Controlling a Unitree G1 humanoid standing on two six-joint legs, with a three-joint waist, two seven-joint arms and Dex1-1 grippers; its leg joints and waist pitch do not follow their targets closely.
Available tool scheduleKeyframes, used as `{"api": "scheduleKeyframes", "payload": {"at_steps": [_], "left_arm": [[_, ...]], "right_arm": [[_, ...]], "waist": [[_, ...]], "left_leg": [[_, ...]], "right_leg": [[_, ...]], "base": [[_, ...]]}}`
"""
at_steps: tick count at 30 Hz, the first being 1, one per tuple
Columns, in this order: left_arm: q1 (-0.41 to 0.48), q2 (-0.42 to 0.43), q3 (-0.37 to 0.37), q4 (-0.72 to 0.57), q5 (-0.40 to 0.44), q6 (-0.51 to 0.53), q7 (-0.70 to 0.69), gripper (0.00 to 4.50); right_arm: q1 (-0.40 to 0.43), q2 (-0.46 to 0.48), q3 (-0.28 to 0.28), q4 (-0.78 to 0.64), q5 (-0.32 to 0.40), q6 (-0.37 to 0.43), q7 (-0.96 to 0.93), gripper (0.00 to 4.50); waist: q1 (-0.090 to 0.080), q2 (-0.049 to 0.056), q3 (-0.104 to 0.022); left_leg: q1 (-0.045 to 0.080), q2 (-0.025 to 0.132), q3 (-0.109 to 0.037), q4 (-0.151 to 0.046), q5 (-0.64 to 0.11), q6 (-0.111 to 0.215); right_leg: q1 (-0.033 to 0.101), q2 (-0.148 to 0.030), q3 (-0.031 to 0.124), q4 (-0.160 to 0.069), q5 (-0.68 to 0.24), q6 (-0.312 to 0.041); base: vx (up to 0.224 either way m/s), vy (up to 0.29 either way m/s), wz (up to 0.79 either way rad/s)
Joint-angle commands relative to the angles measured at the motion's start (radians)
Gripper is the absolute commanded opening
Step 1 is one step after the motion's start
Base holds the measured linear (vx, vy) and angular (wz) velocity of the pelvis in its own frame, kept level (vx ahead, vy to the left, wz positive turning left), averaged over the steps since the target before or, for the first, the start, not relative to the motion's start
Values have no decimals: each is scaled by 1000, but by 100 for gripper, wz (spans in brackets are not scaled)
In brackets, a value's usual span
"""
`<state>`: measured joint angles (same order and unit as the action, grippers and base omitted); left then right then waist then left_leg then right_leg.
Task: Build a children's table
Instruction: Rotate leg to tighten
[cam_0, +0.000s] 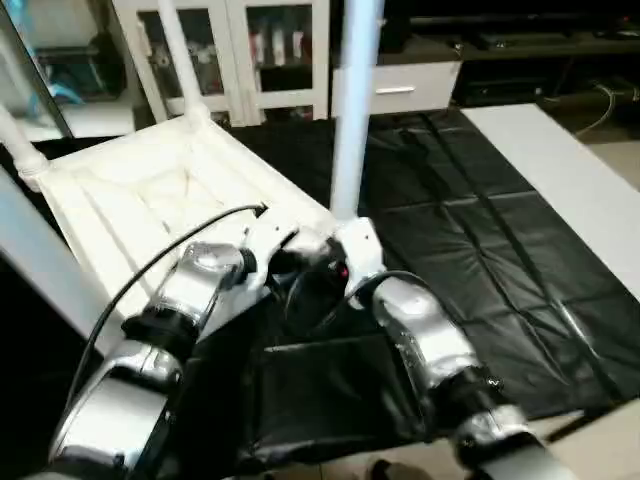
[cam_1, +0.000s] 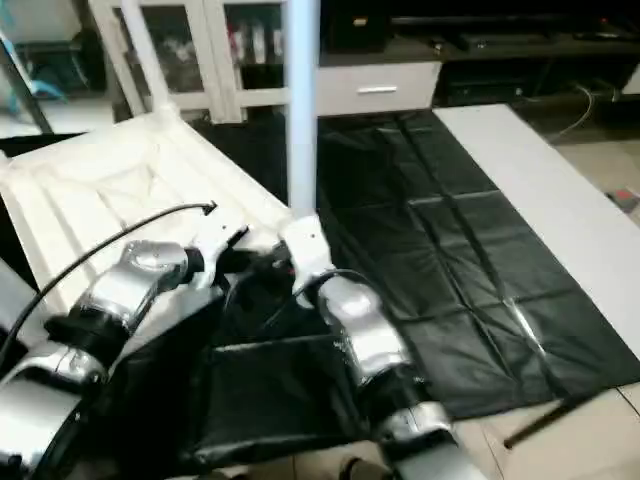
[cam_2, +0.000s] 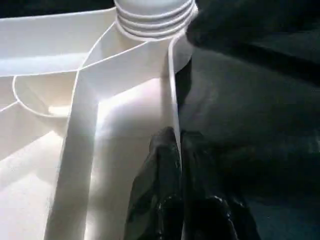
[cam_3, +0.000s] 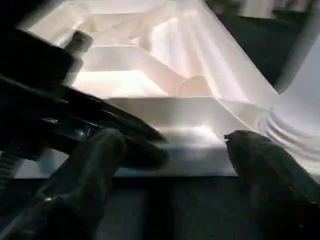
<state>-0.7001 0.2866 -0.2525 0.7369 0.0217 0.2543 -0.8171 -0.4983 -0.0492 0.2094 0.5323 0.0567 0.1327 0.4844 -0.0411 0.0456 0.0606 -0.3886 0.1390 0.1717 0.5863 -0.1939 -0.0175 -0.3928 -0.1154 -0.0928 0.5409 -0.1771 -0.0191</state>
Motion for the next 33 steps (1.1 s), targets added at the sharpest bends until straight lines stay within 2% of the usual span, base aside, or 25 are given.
{"api": "scheduleKeyframes", "payload": {"at_steps": [1, 2, 3, 5, 7, 8, 9, 10, 11, 12, 13, 14, 15, 16, 18, 20, 21, 22, 23, 25, 27, 28, 30, 33], "left_arm": [[48, 28, -62, -67, -10, 22, -144, 0], [60, 42, -71, -92, -15, 30, -175, 0], [65, 49, -76, -104, -18, 32, -190, 0], [92, 87, -99, -164, -32, 51, -261, 0], [118, 128, -120, -223, -41, 71, -327, 0], [123, 136, -122, -234, -42, 76, -339, 0], [133, 151, -125, -254, -42, 82, -358, 0], [140, 157, -123, -267, -42, 88, -364, 0], [143, 160, -118, -271, -39, 88, -358, 0], [145, 163, -113, -269, -33, 85, -350, 0], [148, 169, -110, -272, -33, 84, -352, 0], [149, 172, -110, -276, -35, 86, -355, 0], [152, 176, -111, -284, -40, 90, -362, 0], [158, 185, -116, -302, -44, 100, -380, 0], [162, 193, -122, -316, -43, 105, -392, 0], [172, 205, -128, -343, -48, 119, -400, 0], [180, 210, -128, -366, -53, 127, -405, 0], [180, 210, -128, -366, -53, 127, -405, 0], [194, 215, -127, -401, -63, 134, -417, 0], [205, 217, -128, -430, -70, 146, -420, 0], [218, 214, -132, -464, -76, 165, -417, 0], [218, 214, -132, -464, -76, 165, -417, 0], [223, 210, -135, -476, -78, 173, -415, 0], [234, 208, -141, -498, -82, 184, -412, 0]], "right_arm": [[28, -73, 28, -113, 31, 55, 119, 405], [43, -104, 37, -148, 41, 68, 160, 405], [51, -120, 39, -165, 43, 71, 181, 405], [94, -197, 47, -254, 56, 85, 281, 405], [136, -275, 46, -348, 79, 108, 369, 405], [146, -294, 43, -371, 87, 118, 388, 405], [166, -336, 37, -416, 102, 134, 425, 405], [175, -358, 37, -441, 113, 147, 439, 405], [190, -389, 37, -471, 128, 164, 463, 405], [210, -429, 38, -508, 141, 178, 494, 405], [236, -476, 37, -549, 152, 195, 528, 405], [242, -488, 36, -559, 154, 201, 536, 405], [253, -507, 33, -575, 157, 211, 547, 405], [266, -533, 28, -592, 152, 224, 563, 405], [275, -556, 27, -602, 145, 235, 576, 405], [289, -588, 21, -619, 135, 243, 589, 405], [285, -580, -2, -608, 132, 247, 554, 405], [285, -580, -2, -608, 132, 247, 554, 405], [271, -558, -31, -589, 137, 251, 492, 405], [254, -529, -38, -571, 145, 255, 448, 405], [239, -490, -33, -555, 151, 256, 434, 405], [239, -490, -33, -554, 151, 256, 434, 405], [225, -471, -22, -531, 144, 249, 428, 405], [205, -452, -4, -492, 129, 237, 422, 405]], "waist": [[18, -7, -58], [27, -7, -59], [40, -8, -60], [49, -7, -63], [65, -8, -67], [68, -9, -68], [75, -15, -71], [84, -13, -72], [84, -11, -75], [89, -8, -80], [96, -10, -81], [99, -9, -81], [99, -10, -82], [98, -12, -81], [98, -13, -78], [98, -13, -73], [97, -13, -70], [97, -13, -69], [94, -2, -69], [87, -6, -70], [85, -5, -72], [84, 0, -73], [86, -2, -75], [86, -1, -78]], "left_leg": [[37, 80, -29, -92, -503, -9], [39, 82, -28, -89, -475, 2], [33, 84, -23, -88, -419, 20], [26, 92, -24, -91, -352, 26], [38, 95, -14, -86, -308, 35], [36, 94, -11, -84, -291, 41], [34, 92, -6, -78, -255, 53], [42, 94, 0, -73, -233, 61], [41, 93, 2, -71, -207, 67], [33, 94, 1, -66, -140, 84], [33, 95, 2, -62, -101, 101], [35, 94, 3, -61, -92, 108], [31, 91, 3, -59, -89, 116], [27, 91, 2, -59, -97, 120], [28, 92, 2, -61, -139, 113], [30, 93, 1, -67, -197, 87], [32, 95, -1, -71, -227, 66], [33, 96, -1, -72, -237, 56], [33, 95, -4, -74, -251, 39], [35, 92, -3, -76, -261, 21], [36, 91, -4, -74, -260, 18], [38, 91, -2, -74, -258, 18], [39, 90, 0, -71, -247, 22], [29, 88, -2, -69, -193, 38]], "right_leg": [[16, -65, 57, -62, -359, -176], [19, -69, 60, -63, -374, -175], [23, -67, 63, -60, -375, -173], [30, -61, 63, -46, -321, -173], [23, -50, 66, -32, -231, -196], [26, -50, 68, -30, -212, -201], [27, -49, 74, -23, -179, -210], [19, -47, 78, -17, -155, -224], [22, -45, 77, -11, -123, -233], [31, -42, 73, 2, -51, -245], [34, -40, 71, 7, -1, -250], [32, -40, 71, 9, 15, -255], [36, -40, 71, 11, 33, -264], [39, -43, 70, 9, 22, -265], [39, -46, 70, 2, -45, -257], [38, -47, 71, -10, -147, -242], [36, -47, 72, -15, -206, -226], [35, -47, 73, -17, -225, -219], [34, -47, 73, -17, -249, -211], [30, -41, 72, -20, -245, -204], [31, -41, 72, -18, -232, -207], [27, -39, 72, -17, -210, -212], [28, -38, 71, -14, -182, -220], [37, -38, 69, -6, -132, -231]], "base": [[51, -32, 16], [51, -32, 16], [56, -35, 11], [58, -34, 4], [72, -32, 7], [77, -31, 9], [77, -27, 10], [79, -20, 11], [79, -20, 11], [74, -7, 3], [62, 7, 1], [62, 7, 1], [0, 0, 0], [0, 0, 0], [0, 0, 0], [0, 0, 0], [0, 0, 0], [0, 0, 0], [0, 0, 0], [0, 0, 0], [0, 0, 0], [0, 0, 0], [0, 0, 0], [0, 0, 0]]}}
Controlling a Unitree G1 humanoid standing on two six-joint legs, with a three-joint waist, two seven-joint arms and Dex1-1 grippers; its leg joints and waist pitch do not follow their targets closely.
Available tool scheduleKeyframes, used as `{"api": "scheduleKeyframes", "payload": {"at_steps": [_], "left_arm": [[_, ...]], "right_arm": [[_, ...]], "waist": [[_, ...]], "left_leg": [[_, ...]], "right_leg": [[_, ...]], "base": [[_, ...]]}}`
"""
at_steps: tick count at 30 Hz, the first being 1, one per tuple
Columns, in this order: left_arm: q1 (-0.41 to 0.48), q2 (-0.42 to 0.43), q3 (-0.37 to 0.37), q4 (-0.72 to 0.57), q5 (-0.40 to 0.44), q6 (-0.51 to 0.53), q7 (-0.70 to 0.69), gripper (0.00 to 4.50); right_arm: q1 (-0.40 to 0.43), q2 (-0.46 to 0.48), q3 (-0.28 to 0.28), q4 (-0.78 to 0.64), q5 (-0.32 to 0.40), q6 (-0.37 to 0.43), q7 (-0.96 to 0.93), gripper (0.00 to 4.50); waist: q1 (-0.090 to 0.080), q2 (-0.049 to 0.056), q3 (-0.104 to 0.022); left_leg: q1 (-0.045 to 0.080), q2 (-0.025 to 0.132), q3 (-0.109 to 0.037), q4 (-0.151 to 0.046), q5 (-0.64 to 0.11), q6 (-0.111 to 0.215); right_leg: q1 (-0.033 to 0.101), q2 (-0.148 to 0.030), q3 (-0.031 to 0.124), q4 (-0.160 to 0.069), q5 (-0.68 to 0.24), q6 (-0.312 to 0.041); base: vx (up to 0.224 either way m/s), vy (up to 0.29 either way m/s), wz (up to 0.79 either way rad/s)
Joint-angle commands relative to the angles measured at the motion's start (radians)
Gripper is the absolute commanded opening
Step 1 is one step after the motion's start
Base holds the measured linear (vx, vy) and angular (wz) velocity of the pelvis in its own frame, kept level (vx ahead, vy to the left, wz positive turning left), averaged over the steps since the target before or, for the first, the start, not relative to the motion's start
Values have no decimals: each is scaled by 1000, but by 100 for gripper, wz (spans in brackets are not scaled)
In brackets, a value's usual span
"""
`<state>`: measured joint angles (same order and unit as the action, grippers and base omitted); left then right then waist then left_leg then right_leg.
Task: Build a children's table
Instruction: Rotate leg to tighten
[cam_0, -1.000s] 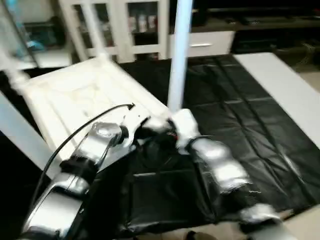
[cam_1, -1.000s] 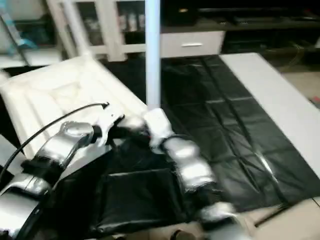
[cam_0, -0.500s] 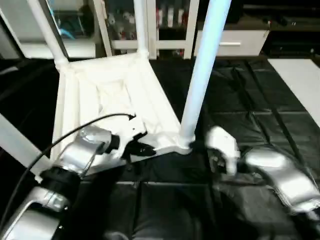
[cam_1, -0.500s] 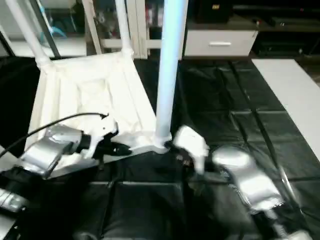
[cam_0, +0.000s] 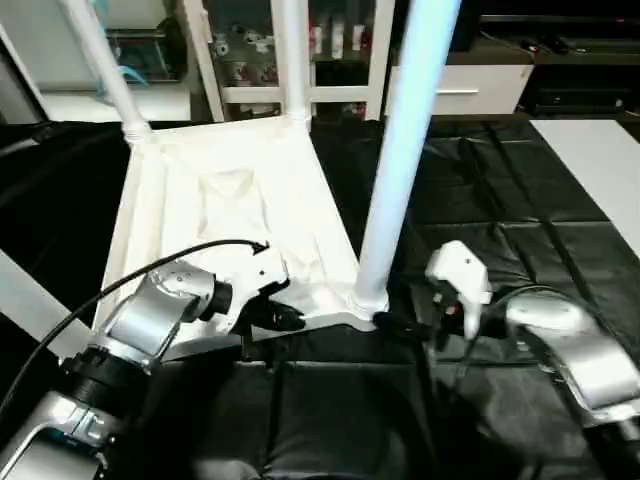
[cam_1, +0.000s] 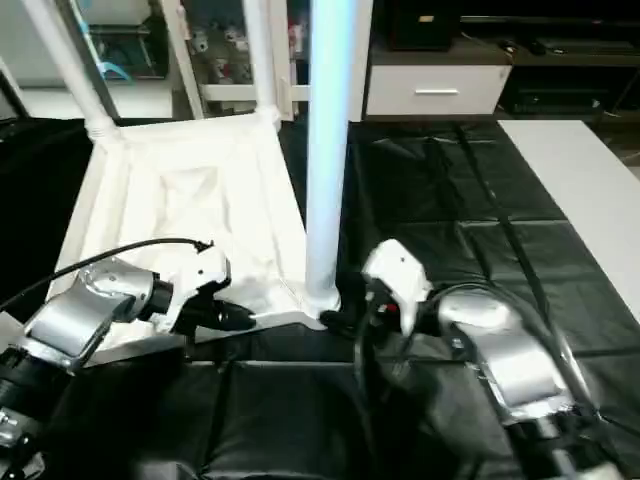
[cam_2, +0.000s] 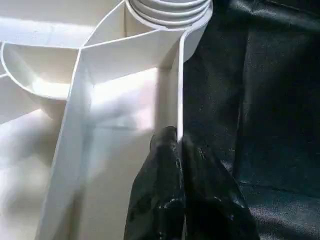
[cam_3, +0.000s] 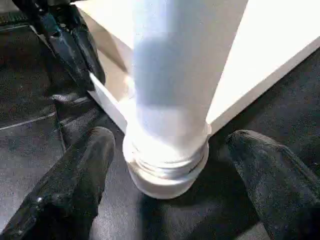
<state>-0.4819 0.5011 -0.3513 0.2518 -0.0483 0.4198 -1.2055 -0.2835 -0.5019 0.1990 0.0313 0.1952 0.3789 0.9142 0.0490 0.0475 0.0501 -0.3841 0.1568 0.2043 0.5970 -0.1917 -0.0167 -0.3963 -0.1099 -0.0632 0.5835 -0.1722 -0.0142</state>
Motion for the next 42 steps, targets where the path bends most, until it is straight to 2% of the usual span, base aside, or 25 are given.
{"api": "scheduleKeyframes", "payload": {"at_steps": [1, 2, 3, 4, 5, 8, 11, 19, 27, 33, 38, 41, 42], "left_arm": [[21, -9, -44, -24, -13, 25, -21, 0], [24, -11, -43, -30, -11, 28, -20, 0], [24, -12, -42, -32, -11, 30, -19, 0], [25, -11, -43, -37, -10, 34, -18, 0], [25, -11, -43, -40, -9, 37, -17, 0], [24, -11, -45, -43, -7, 41, -14, 0], [20, -11, -47, -44, 1, 41, -11, 0], [26, -1, -63, -47, 24, 33, -3, 0], [25, -3, -65, -37, 36, 24, 2, 0], [27, -4, -65, -35, 36, 26, 4, 0], [33, -5, -62, -39, 35, 30, 7, 0], [20, -51, -39, -1, 40, 31, 72, 0], [17, -59, -36, 5, 41, 32, 83, 0]], "right_arm": [[-25, 13, 19, 43, -19, -20, -5, 405], [-37, 22, 24, 67, -21, -25, -2, 405], [-48, 30, 25, 87, -19, -25, 0, 405], [-63, 39, 25, 113, -20, -28, 1, 405], [-73, 44, 26, 130, -22, -30, 3, 379], [-86, 46, 34, 152, -27, -38, 20, 365], [-107, 48, 53, 195, -40, -63, 41, 324], [-125, 55, 82, 243, -58, -94, 69, 268], [-133, 64, 97, 279, -62, -114, 92, 263], [-129, 77, 92, 299, -48, -106, 89, 262], [-121, 80, 93, 310, -50, -115, 91, 262], [-128, 155, 54, 327, -32, -101, -3, 262], [-129, 164, 49, 330, -33, -101, -19, 261]], "waist": [[-4, -5, -69], [-3, -5, -70], [-5, -9, -70], [-4, -7, -69], [-4, -6, -69], [-5, -6, -68], [-6, -8, -67], [-9, -8, -68], [-14, -7, -66], [-15, -8, -68], [-16, -7, -66], [-20, -7, -67], [-20, -7, -66]], "left_leg": [[27, 70, -33, -76, -184, 42], [26, 70, -33, -74, -173, 49], [23, 69, -33, -74, -171, 53], [24, 69, -33, -74, -172, 56], [26, 70, -33, -74, -177, 55], [27, 70, -34, -75, -201, 45], [26, 70, -34, -76, -209, 38], [24, 69, -35, -73, -204, 44], [25, 69, -36, -75, -251, 27], [24, 68, -36, -75, -242, 32], [26, 69, -37, -77, -265, 22], [25, 68, -35, -77, -276, 20], [25, 67, -37, -79, -290, 9]], "right_leg": [[39, -44, 39, -45, -125, -240], [40, -45, 39, -43, -112, -244], [41, -44, 38, -43, -111, -245], [41, -45, 38, -44, -120, -244], [40, -45, 38, -44, -126, -245], [39, -44, 38, -46, -158, -240], [40, -45, 39, -47, -170, -234], [41, -46, 40, -47, -178, -232], [38, -44, 40, -51, -224, -226], [38, -43, 40, -49, -207, -230], [37, -43, 39, -52, -233, -223], [34, -43, 42, -53, -226, -225], [32, -41, 40, -55, -245, -220]], "base": [[0, 0, 0], [0, 0, 0], [0, 0, 0], [0, 0, 0], [0, 0, 0], [0, 0, 0], [0, 0, 0], [0, 0, 0], [0, 0, 0], [0, 0, 0], [0, 0, 0], [0, 0, 0], [0, 0, 0]]}}
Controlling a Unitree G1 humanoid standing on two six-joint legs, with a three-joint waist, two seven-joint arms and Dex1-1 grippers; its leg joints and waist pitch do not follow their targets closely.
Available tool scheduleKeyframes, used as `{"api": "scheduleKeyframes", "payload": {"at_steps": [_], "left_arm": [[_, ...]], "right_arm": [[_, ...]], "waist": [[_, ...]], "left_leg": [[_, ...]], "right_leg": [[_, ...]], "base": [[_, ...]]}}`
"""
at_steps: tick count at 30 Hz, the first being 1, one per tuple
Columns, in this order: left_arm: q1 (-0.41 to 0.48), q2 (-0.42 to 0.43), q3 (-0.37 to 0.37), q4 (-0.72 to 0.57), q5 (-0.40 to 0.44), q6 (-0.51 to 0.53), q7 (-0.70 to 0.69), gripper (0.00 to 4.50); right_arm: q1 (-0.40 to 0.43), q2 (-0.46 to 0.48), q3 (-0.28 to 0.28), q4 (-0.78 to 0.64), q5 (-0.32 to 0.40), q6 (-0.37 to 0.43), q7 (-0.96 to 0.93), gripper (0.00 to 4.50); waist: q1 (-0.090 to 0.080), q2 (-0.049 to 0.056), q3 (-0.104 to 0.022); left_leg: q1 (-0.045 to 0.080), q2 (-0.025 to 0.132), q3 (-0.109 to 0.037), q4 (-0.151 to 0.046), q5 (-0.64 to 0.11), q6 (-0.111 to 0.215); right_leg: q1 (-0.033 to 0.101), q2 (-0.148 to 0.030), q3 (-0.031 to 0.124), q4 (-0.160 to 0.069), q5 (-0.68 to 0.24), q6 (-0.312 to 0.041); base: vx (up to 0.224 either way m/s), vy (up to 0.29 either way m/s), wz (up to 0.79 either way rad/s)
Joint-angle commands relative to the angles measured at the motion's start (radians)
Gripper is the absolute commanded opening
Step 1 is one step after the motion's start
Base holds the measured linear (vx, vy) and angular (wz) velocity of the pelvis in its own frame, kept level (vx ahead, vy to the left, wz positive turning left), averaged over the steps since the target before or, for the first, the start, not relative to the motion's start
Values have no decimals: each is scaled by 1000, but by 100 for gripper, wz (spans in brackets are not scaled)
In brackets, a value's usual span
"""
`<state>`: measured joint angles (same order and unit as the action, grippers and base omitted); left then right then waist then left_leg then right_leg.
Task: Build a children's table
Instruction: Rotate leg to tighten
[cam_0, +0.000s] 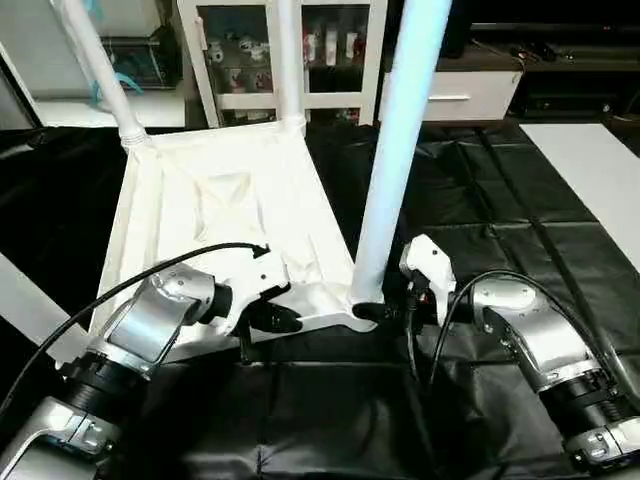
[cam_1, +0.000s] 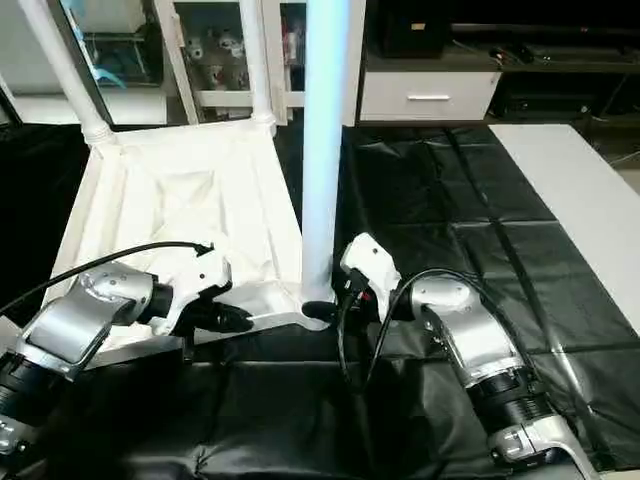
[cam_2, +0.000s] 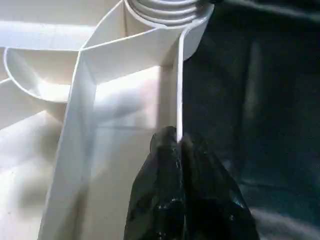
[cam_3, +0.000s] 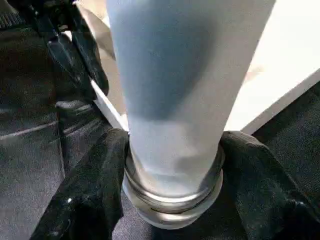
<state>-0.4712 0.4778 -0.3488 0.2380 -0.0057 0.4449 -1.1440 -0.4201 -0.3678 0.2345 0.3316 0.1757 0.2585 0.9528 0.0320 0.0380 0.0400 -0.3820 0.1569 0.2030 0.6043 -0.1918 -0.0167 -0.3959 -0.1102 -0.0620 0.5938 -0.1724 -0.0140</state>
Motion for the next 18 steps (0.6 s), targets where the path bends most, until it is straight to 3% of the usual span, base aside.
{"api": "scheduleKeyframes", "payload": {"at_steps": [1, 2, 5, 6, 8, 9, 11, 12, 14, 15, 17, 18], "left_arm": [[4, -42, -36, 23, -1, 8, 30, 0], [-9, -71, -25, 50, 4, 8, 70, 0], [-79, -199, 23, 188, 25, 7, 254, 0], [-89, -215, 32, 206, 26, 9, 281, 0], [-110, -242, 47, 242, 35, 11, 339, 0], [-132, -266, 62, 278, 44, 10, 400, 0], [-167, -298, 78, 335, 68, 2, 497, 0], [-180, -309, 85, 359, 79, -16, 541, 0], [-200, -329, 93, 395, 88, -38, 588, 0], [-204, -333, 96, 402, 90, -43, 597, 0], [-220, -347, 106, 434, 97, -63, 619, 0], [-220, -343, 104, 435, 99, -67, 611, 0]], "right_arm": [[7, 38, 9, 32, -14, 20, -70, 261], [4, 70, -9, 47, -13, 27, -125, 261], [-14, 216, -73, 141, -34, 6, -396, 261], [-19, 234, -80, 156, -40, -1, -436, 261], [-33, 266, -91, 188, -51, -11, -500, 260], [-48, 298, -101, 220, -62, -20, -568, 260], [-76, 361, -128, 273, -73, -30, -679, 260], [-88, 389, -142, 290, -76, -40, -728, 260], [-112, 444, -161, 323, -75, -65, -795, 259], [-116, 454, -163, 328, -77, -77, -805, 259], [-135, 506, -158, 353, -90, -144, -827, 259], [-138, 515, -155, 356, -87, -155, -818, 259]], "waist": [[-4, -2, -55], [-7, -6, -55], [-13, -5, -50], [-16, -5, -47], [-18, -6, -47], [-26, 4, -42], [-33, 4, -41], [-42, 6, -39], [-47, 17, -32], [-57, 23, -30], [-57, 38, -23], [-41, 38, -26]], "left_leg": [[25, 66, -38, -88, -315, -4], [23, 66, -38, -89, -324, -7], [32, 61, -41, -87, -390, -38], [34, 59, -45, -89, -421, -51], [34, 59, -53, -91, -456, -58], [39, 57, -51, -91, -490, -62], [63, 52, -55, -83, -562, -69], [63, 52, -60, -88, -593, -64], [70, 57, -66, -98, -654, -69], [73, 60, -71, -108, -711, -80], [55, 78, -69, -155, -816, -106], [20, 98, -55, -213, -865, -120]], "right_leg": [[32, -41, 38, -67, -278, -212], [33, -42, 37, -69, -298, -205], [20, -47, 37, -87, -440, -162], [15, -46, 33, -95, -497, -139], [18, -49, 27, -101, -552, -103], [6, -45, 25, -110, -577, -92], [-8, -40, 10, -130, -634, -68], [0, -37, -3, -136, -638, -51], [2, -31, -17, -143, -625, -40], [10, -26, -33, -142, -602, -36], [38, -12, -48, -104, -503, -47], [80, 3, -42, -6, -360, -78]], "base": [[0, 0, 0], [0, 0, 0], [0, 0, 0], [-54, -2, -4], [-51, 4, -5], [0, 0, 0], [-68, 6, 4], [-61, 17, 3], [0, 0, 0], [0, 0, 0], [0, 0, 0], [-67, 20, 6]]}}
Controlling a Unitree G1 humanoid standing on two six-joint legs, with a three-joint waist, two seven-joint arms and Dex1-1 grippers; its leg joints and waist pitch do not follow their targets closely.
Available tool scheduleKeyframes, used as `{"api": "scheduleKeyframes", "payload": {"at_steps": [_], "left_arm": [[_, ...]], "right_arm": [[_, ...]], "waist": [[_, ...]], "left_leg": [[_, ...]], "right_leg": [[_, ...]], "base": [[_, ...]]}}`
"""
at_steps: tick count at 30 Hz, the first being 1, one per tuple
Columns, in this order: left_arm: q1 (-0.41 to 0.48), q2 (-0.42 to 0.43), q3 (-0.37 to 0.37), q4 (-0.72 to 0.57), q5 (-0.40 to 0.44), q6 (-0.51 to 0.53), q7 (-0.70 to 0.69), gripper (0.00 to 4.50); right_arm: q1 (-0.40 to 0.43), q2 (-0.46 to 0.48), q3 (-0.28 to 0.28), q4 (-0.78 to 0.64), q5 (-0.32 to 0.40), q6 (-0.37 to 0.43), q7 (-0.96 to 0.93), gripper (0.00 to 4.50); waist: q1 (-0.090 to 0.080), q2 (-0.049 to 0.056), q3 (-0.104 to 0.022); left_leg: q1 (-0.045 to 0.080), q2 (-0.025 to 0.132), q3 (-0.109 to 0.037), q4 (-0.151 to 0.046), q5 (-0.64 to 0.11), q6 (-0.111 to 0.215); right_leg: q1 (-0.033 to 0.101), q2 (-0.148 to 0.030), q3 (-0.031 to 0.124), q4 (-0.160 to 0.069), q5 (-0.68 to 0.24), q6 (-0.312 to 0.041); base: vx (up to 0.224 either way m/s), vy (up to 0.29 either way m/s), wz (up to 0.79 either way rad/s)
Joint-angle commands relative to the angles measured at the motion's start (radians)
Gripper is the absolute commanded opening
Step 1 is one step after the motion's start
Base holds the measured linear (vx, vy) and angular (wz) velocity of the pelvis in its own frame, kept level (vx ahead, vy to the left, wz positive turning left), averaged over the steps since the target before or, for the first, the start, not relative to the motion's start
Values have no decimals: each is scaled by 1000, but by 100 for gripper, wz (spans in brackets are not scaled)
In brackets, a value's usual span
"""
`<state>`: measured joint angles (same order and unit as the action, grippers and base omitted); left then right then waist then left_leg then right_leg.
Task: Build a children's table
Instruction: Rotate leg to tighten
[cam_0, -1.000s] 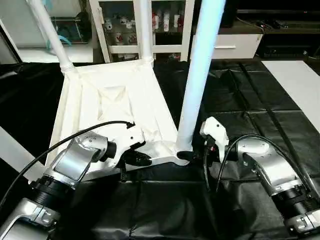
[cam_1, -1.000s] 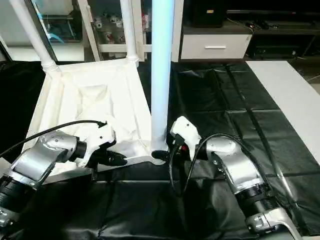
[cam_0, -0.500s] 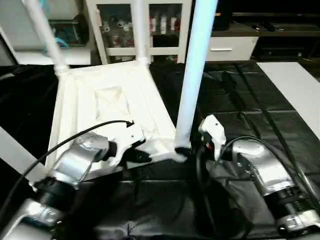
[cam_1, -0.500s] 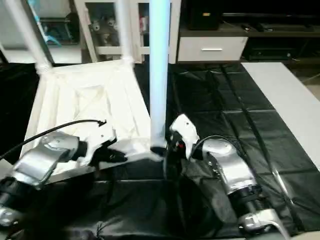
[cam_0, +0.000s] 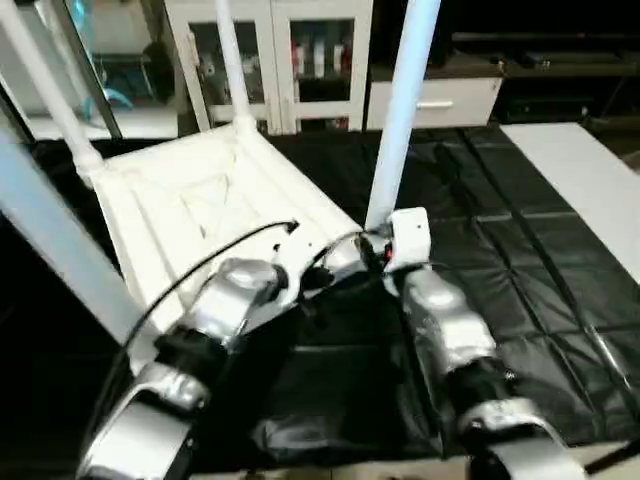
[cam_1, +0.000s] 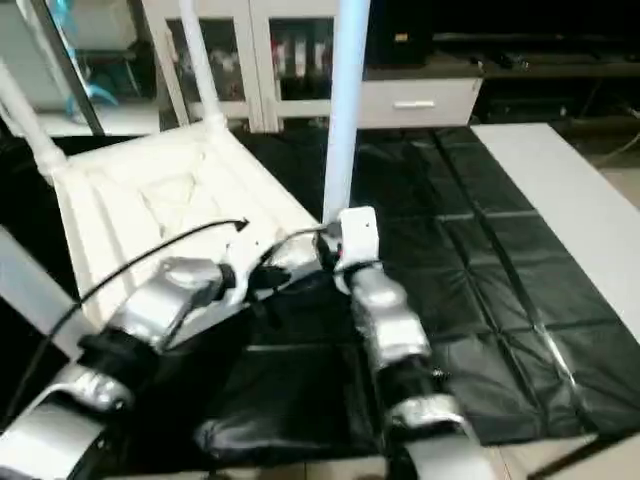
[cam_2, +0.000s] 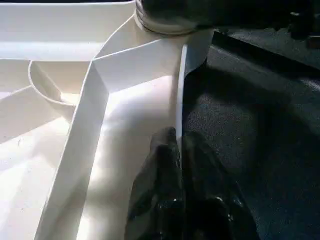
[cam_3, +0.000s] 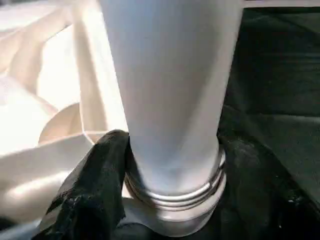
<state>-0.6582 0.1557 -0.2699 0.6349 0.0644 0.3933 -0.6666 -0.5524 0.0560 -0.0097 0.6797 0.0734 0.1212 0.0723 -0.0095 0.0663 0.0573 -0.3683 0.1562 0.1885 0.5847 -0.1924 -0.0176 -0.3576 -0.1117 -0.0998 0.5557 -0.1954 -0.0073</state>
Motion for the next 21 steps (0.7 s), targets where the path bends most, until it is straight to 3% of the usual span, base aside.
{"api": "scheduleKeyframes", "payload": {"at_steps": [1, 2, 3, 4, 5, 6, 7, 8, 9, 10, 12, 14, 16, 18, 19, 20, 21], "left_arm": [[-36, -19, 24, 45, 30, -20, 130, 0], [-32, -13, 23, 41, 29, -20, 119, 0], [-26, -4, 19, 33, 27, -25, 99, 0], [-17, 10, 12, 22, 21, -32, 68, 0], [-17, 10, 12, 22, 21, -32, 68, 0], [3, 30, -3, -8, 10, -39, 3, 0], [8, 34, -5, -16, 7, -39, -12, 0], [10, 36, -6, -20, 5, -39, -20, 0], [17, 42, -11, -33, 0, -32, -42, 0], [48, 79, -39, -89, -11, -32, -143, 0], [85, 136, -70, -165, -33, -19, -265, 0], [96, 158, -78, -189, -40, -17, -302, 0], [118, 204, -95, -240, -64, -9, -386, 0], [133, 238, -111, -276, -79, -16, -442, 0], [141, 259, -118, -300, -89, -4, -474, 0], [148, 276, -123, -320, -97, 6, -499, 0], [155, 294, -129, -338, -104, 9, -529, 0]], "right_arm": [[-10, 98, 88, 18, 16, -26, 65, 259], [-10, 96, 97, 17, 17, -34, 98, 259], [-3, 89, 104, 2, 19, -43, 128, 259], [5, 77, 112, -19, 13, -57, 154, 259], [5, 77, 112, -19, 13, -57, 154, 308], [10, 57, 103, -48, 28, -43, 190, 308], [11, 53, 101, -54, 31, -40, 196, 320], [11, 50, 100, -57, 33, -39, 199, 326], [12, 42, 98, -67, 36, -33, 210, 337], [21, -7, 108, -115, 41, -1, 278, 349], [47, -93, 128, -199, 61, 47, 399, 349], [58, -128, 132, -227, 69, 60, 441, 349], [83, -201, 145, -281, 84, 80, 536, 349], [104, -248, 154, -322, 88, 99, 607, 349], [120, -281, 161, -353, 93, 114, 656, 349], [134, -308, 169, -378, 98, 127, 695, 349], [151, -343, 185, -409, 110, 145, 749, 349]], "waist": [[23, -4, -38], [48, -13, -50], [32, -78, -64], [43, -75, -54], [55, -53, -52], [51, -44, -56], [38, -34, -66], [31, -27, -69], [23, -19, -68], [12, -25, -65], [4, -23, -64], [5, -23, -69], [15, -22, -70], [29, -20, -73], [36, -18, -75], [44, -14, -77], [51, -17, -77]], "left_leg": [[-19, 105, -4, -242, -874, -115], [1, 90, 18, -226, -807, -112], [114, 28, 10, -17, -542, -79], [49, 31, -29, 38, -233, 23], [5, 43, -51, 17, -153, 35], [-39, 46, -57, -55, -121, 3], [-13, 63, -55, -75, -214, -8], [-14, 61, -56, -78, -255, -15], [-1, 63, -52, -83, -348, -26], [-1, 58, -50, -83, -399, -25], [2, 58, -48, -82, -436, -17], [5, 59, -40, -78, -393, -6], [17, 61, -27, -71, -351, 11], [19, 63, -21, -69, -296, 20], [10, 66, -21, -69, -243, 29], [12, 68, -21, -69, -219, 31], [16, 67, -17, -65, -185, 41]], "right_leg": [[58, 22, 13, 104, -287, -82], [43, 13, 37, 98, -321, -75], [-97, -71, 82, -92, -695, -46], [-41, -157, 135, -126, -845, -33], [1, -163, 137, -103, -815, -57], [22, -80, 74, -56, -663, -65], [-7, -33, 62, -28, -401, -101], [-2, -24, 61, -15, -317, -128], [-6, -24, 63, -19, -266, -165], [0, -28, 63, -28, -273, -185], [-1, -31, 64, -39, -327, -179], [-4, -33, 70, -39, -279, -198], [-16, -32, 76, -40, -236, -225], [-14, -30, 78, -34, -184, -240], [-4, -29, 77, -23, -126, -246], [-3, -29, 76, -19, -97, -247], [-4, -23, 76, -13, -35, -255]], "base": [[-58, -48, 19], [-58, -48, 19], [20, -108, 17], [83, -50, -21], [83, -50, -21], [70, 19, -34], [0, 0, 0], [0, 0, 0], [0, 0, 0], [0, 0, 0], [0, 0, 0], [0, 0, 0], [0, 0, 0], [27, -11, 6], [53, -11, 6], [53, -11, 6], [50, 0, 6]]}}
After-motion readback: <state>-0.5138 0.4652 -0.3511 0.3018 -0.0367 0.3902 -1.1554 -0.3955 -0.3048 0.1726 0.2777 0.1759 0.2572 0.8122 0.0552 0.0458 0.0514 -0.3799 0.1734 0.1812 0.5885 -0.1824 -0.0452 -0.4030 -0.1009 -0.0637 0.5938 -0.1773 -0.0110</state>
